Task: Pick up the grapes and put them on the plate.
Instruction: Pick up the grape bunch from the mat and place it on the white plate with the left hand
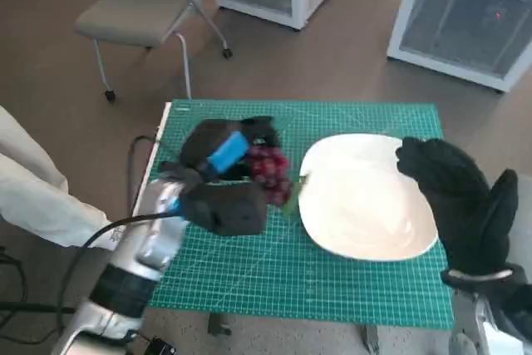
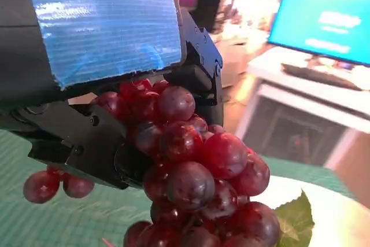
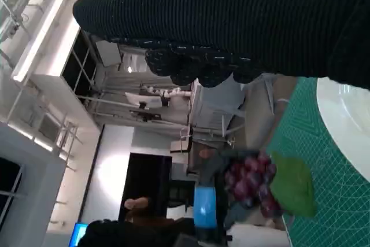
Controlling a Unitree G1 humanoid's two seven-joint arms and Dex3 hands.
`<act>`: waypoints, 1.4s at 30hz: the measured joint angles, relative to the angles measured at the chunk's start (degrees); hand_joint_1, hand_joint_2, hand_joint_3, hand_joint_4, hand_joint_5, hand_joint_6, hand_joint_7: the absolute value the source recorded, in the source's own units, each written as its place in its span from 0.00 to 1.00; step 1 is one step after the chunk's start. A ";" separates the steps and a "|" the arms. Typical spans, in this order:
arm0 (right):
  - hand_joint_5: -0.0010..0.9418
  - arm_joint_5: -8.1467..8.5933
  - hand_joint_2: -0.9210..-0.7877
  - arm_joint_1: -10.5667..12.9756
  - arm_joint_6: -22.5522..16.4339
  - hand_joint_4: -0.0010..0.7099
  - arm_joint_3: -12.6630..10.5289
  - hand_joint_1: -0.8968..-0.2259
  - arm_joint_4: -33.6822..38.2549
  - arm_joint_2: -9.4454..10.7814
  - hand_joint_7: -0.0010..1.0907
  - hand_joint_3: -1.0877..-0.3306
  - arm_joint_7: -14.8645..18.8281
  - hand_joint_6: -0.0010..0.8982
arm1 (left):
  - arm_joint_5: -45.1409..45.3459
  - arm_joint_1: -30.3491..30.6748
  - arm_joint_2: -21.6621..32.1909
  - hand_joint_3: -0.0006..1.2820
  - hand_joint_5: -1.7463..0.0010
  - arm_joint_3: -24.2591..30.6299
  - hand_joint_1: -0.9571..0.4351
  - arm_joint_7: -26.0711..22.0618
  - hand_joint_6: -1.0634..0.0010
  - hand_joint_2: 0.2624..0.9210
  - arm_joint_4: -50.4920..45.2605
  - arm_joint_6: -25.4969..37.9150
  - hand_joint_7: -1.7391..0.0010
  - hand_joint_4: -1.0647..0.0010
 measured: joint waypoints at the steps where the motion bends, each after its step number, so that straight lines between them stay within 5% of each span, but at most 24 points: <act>1: 0.95 0.00 0.00 0.00 0.00 0.53 0.00 0.82 -0.05 0.00 0.97 0.61 0.00 0.21 | 0.33 -0.91 -0.61 0.00 0.41 -0.45 0.69 -0.01 0.33 0.99 0.15 0.15 0.35 0.29; 15: 0.96 -0.07 0.00 1.13 0.02 0.54 -0.27 0.82 -1.95 0.04 0.97 0.61 -0.26 0.22 | 2.47 -14.02 -9.39 0.02 0.32 -5.77 0.69 -0.39 0.31 0.99 6.33 0.35 0.43 0.31; 25: 0.95 -0.61 0.00 2.24 0.02 0.54 -0.41 0.82 -3.60 0.16 0.96 0.61 -1.41 0.22 | 2.10 -20.39 -15.17 0.06 0.18 -7.60 0.69 0.59 0.28 1.00 17.26 -2.83 0.48 0.49; 42: 0.93 -0.76 0.00 3.46 -0.04 0.55 -0.34 0.83 -4.61 0.49 0.95 0.61 -2.73 0.22 | 2.07 -24.62 -19.59 0.07 0.32 -9.25 0.69 1.02 0.43 1.00 30.64 -5.61 0.31 0.37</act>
